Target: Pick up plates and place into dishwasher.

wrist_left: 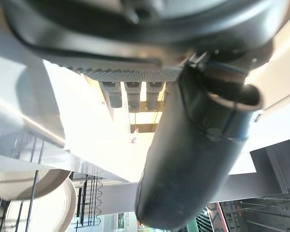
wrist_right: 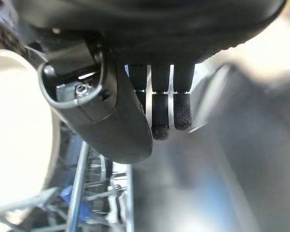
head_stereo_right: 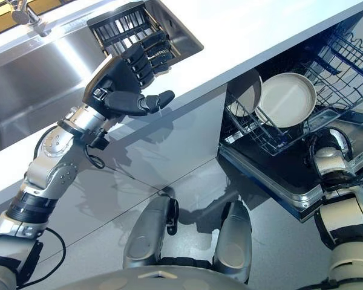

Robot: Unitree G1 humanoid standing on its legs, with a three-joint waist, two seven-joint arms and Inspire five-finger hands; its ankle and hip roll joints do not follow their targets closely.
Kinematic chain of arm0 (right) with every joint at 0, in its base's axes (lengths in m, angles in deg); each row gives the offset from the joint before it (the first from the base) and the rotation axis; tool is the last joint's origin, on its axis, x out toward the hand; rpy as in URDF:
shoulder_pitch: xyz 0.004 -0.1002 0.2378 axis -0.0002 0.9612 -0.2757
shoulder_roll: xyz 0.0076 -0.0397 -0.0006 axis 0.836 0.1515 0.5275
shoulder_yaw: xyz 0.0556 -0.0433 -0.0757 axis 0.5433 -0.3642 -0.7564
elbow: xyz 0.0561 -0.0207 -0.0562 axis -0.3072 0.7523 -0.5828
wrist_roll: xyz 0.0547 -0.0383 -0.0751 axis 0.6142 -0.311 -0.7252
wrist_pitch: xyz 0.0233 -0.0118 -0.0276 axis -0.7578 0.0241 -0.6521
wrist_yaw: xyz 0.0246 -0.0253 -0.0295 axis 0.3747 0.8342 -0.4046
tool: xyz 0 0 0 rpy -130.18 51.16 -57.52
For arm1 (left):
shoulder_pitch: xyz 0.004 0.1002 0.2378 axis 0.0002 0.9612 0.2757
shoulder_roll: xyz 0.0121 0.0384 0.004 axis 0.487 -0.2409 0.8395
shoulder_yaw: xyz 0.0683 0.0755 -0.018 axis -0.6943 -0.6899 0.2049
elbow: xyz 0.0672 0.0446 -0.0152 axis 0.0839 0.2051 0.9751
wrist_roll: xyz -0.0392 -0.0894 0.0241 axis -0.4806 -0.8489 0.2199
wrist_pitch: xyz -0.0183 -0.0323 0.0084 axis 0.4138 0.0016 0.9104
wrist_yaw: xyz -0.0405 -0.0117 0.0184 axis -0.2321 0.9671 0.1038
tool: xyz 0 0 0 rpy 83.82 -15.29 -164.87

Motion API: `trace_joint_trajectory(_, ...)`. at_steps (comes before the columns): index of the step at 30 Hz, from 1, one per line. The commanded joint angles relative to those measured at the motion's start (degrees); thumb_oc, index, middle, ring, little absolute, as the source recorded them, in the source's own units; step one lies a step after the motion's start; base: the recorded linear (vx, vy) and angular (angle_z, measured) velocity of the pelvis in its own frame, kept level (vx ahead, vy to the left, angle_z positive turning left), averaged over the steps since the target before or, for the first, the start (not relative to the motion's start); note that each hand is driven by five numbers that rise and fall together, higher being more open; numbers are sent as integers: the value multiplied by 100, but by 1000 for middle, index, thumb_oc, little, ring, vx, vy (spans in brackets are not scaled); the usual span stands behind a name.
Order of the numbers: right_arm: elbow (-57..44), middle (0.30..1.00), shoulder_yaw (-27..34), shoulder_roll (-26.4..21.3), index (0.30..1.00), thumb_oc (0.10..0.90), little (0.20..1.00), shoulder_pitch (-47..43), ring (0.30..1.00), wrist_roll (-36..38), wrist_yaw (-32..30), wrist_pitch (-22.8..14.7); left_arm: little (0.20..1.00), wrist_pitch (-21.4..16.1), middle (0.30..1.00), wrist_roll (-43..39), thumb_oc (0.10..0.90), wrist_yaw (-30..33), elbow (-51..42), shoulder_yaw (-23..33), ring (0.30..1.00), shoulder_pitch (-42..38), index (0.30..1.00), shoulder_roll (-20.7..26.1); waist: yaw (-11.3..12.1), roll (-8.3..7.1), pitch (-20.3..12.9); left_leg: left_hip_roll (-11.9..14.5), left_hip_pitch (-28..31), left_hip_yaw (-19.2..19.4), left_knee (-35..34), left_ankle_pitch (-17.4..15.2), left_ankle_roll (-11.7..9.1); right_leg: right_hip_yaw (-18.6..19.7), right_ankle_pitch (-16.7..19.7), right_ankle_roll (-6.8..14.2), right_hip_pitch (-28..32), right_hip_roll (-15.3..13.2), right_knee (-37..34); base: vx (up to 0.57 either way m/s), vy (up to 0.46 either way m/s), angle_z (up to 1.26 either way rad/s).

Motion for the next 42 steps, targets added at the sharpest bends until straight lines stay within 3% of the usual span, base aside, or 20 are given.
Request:
trace_joint_trajectory(1, -435, 300, 729, 254, 300, 100, 200, -1561, 300, 1538, -256, -1614, 900, -336, 900, -89, 800, 115, -22, 322, 900, 464, 900, -257, 487, -16, -242, -283, 244, -2, 608, -734, 611, -193, 143, -283, 364, 184, 253, 23, 8, 15)
trace_joint_trajectory(7, -488, 300, 1145, 534, 300, 100, 200, -1530, 300, 2849, 192, -1957, 900, -372, 900, -149, 800, 80, 104, 315, 900, 475, 900, -249, 555, 14, -274, -335, 245, -50, 649, -772, 580, -267, 112, -259, 390, 113, 302, 19, 11, 11)
trace_joint_trajectory(17, -239, 300, 1578, 978, 300, 100, 200, -1449, 300, 4885, 604, -1734, 900, -338, 900, -137, 800, 61, 278, 253, 900, 400, 900, -279, 613, 25, -295, -356, 230, -112, 717, -801, 578, -310, 102, -240, 405, 74, 340, 13, 0, 8)
trace_joint_trajectory(20, -221, 300, 1832, 1148, 300, 100, 200, -1392, 300, 6241, 1060, -1690, 900, -347, 900, -190, 800, 61, 318, 258, 900, 380, 900, -241, 627, 39, -288, -365, 209, -115, 753, -813, 584, -309, 96, -227, 388, 76, 369, 0, 0, 0)
trace_joint_trajectory(24, -398, 300, 2276, 1388, 300, 100, 200, -1176, 300, 8438, 1876, -1916, 900, -475, 900, -211, 800, -96, 378, 290, 900, 487, 900, -240, 644, 37, -337, -372, 211, -123, 749, -847, 589, -329, 99, -188, 407, 68, 347, 0, 0, 0)
trace_joint_trajectory(25, -463, 300, 2350, 1425, 300, 100, 200, -1122, 300, 8643, 1984, -1981, 900, -489, 900, -222, 800, -104, 361, 282, 900, 496, 900, -239, 643, 34, -357, -368, 210, -123, 756, -855, 581, -339, 104, -182, 416, 64, 339, 9, -9, 3)
trace_joint_trajectory(28, -625, 300, 2408, 1451, 300, 100, 200, -1035, 300, 8698, 1983, -2208, 900, -465, 900, -245, 800, -130, 299, 268, 900, 500, 900, -238, 629, 18, -402, -352, 206, -124, 769, -868, 577, -350, 119, -176, 436, 69, 314, 5, -6, 2)
trace_joint_trajectory(32, -703, 300, 2481, 1279, 300, 100, 200, -969, 300, 8731, 2079, -2172, 900, -436, 900, -306, 800, -166, 233, 219, 900, 537, 900, -221, 577, -26, -460, -313, 226, -119, 769, -880, 565, -336, 148, -161, 466, 93, 268, 0, 0, 0)
trace_joint_trajectory(36, -758, 300, 2461, 954, 300, 100, 200, -780, 300, 7476, 1312, -2176, 900, -423, 900, -392, 800, -159, 151, 168, 900, 545, 900, -172, 455, -99, -517, -248, 283, -94, 695, -875, 546, -262, 199, -155, 510, 158, 155, 7, 10, -1)
trace_joint_trajectory(38, -773, 300, 2431, 697, 300, 100, 200, -584, 300, 6424, 922, -1852, 900, -408, 900, -442, 800, -62, 93, 127, 900, 485, 900, -144, 337, -151, -532, -183, 350, -40, 605, -859, 545, -198, 249, -158, 538, 203, 53, 10, 58, -6)
trace_joint_trajectory(39, -797, 655, 2417, 643, 655, 515, 615, -529, 655, 6054, 764, -1758, 900, -409, 900, -450, 800, -43, 81, 123, 900, 467, 900, -144, 310, -163, -528, -164, 369, -18, 584, -853, 546, -172, 266, -165, 544, 218, 23, -6, 48, -5)
trace_joint_trajectory(40, -827, 858, 2389, 592, 858, 751, 851, -476, 858, 5888, 647, -1682, 900, -424, 900, -458, 800, -19, 74, 114, 900, 456, 900, -132, 279, -183, -524, -143, 376, -4, 575, -842, 545, -155, 282, -168, 551, 228, 0, -16, 45, -5)
trace_joint_trajectory(41, -972, 900, 2369, 436, 900, 800, 900, -307, 900, 5313, 373, -1605, 900, -451, 900, -483, 800, 33, 49, 131, 900, 443, 900, -102, 184, -224, -513, -97, 405, 32, 534, -824, 556, -100, 312, -179, 552, 271, -49, -13, 46, -8)
trace_joint_trajectory(42, -1115, 900, 2379, 359, 900, 800, 900, -182, 900, 5027, 192, -1515, 900, -461, 900, -495, 800, 65, 31, 142, 900, 447, 900, -93, 132, -246, -512, -69, 431, 55, 495, -820, 567, -62, 325, -189, 556, 307, -83, -16, 53, -17)
